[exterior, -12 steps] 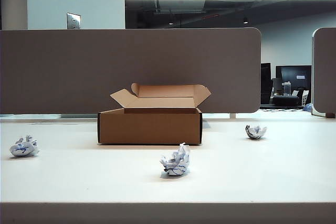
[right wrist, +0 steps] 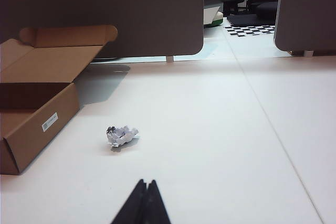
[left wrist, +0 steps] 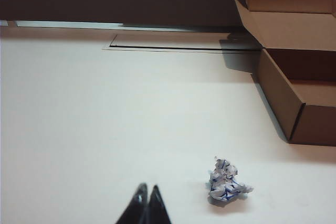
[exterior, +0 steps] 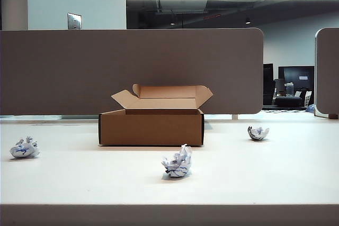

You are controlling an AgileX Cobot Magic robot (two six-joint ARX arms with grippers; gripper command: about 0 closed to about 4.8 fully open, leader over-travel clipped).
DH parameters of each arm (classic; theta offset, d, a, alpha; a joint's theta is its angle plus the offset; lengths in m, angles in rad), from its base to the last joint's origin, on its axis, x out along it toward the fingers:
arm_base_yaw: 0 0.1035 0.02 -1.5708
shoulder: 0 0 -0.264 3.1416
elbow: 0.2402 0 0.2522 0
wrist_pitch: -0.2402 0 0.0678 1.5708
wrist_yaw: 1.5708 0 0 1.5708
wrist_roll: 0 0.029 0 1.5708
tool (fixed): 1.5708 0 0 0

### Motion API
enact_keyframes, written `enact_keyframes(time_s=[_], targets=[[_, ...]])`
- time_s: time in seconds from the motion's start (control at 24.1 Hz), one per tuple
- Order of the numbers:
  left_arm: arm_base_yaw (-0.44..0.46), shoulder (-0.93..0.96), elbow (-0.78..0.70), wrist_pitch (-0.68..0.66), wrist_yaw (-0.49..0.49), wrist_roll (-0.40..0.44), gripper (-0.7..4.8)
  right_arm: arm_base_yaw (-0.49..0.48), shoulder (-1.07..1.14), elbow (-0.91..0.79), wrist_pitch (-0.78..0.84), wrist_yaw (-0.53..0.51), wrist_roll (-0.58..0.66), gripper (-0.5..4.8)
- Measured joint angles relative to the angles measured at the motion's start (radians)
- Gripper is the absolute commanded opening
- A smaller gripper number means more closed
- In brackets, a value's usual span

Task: Pick up all the paper balls on the table and put them in the paper box.

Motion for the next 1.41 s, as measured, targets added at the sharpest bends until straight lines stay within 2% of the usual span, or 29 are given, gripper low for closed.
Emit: enact_keyframes(time_s=[0.41, 0.58, 0.75, 0.83, 1.0, 1.16, 1.29, 1.33, 1.41], targets=[[0.0, 0.002, 0.014, -0.016, 0.0, -0.005, -0.06, 0.001, 0.0, 0.0, 0.006, 0.0, 0.005, -0.09], [0.0, 0.003, 0.113, -0.037, 0.023, -0.022, -0.06, 0.001, 0.0, 0.009, 0.136, 0.0, 0.07, -0.09], [0.0, 0.034, 0.249, -0.045, 0.05, -0.02, -0.06, 0.001, 0.025, 0.143, 0.129, 0.0, 0.082, -0.09], [0.0, 0.122, 0.361, -0.101, 0.083, 0.009, -0.05, 0.001, 0.088, 0.263, 0.089, -0.005, 0.075, -0.09], [0.0, 0.261, 0.489, -0.163, 0.12, 0.085, -0.05, 0.001, 0.238, 0.392, 0.038, -0.044, 0.036, -0.09], [0.0, 0.439, 0.613, -0.157, 0.122, 0.119, -0.06, 0.001, 0.489, 0.598, 0.02, -0.063, 0.026, -0.08], [0.0, 0.583, 0.673, -0.139, 0.191, 0.134, -0.05, -0.001, 0.686, 0.69, 0.006, -0.146, 0.026, -0.09], [-0.003, 0.667, 0.694, -0.118, 0.248, 0.164, -0.05, 0.0, 0.801, 0.742, 0.008, -0.212, 0.026, -0.09], [-0.017, 0.745, 0.691, -0.105, 0.261, 0.183, -0.01, 0.001, 0.93, 0.795, 0.002, -0.257, 0.026, -0.08]])
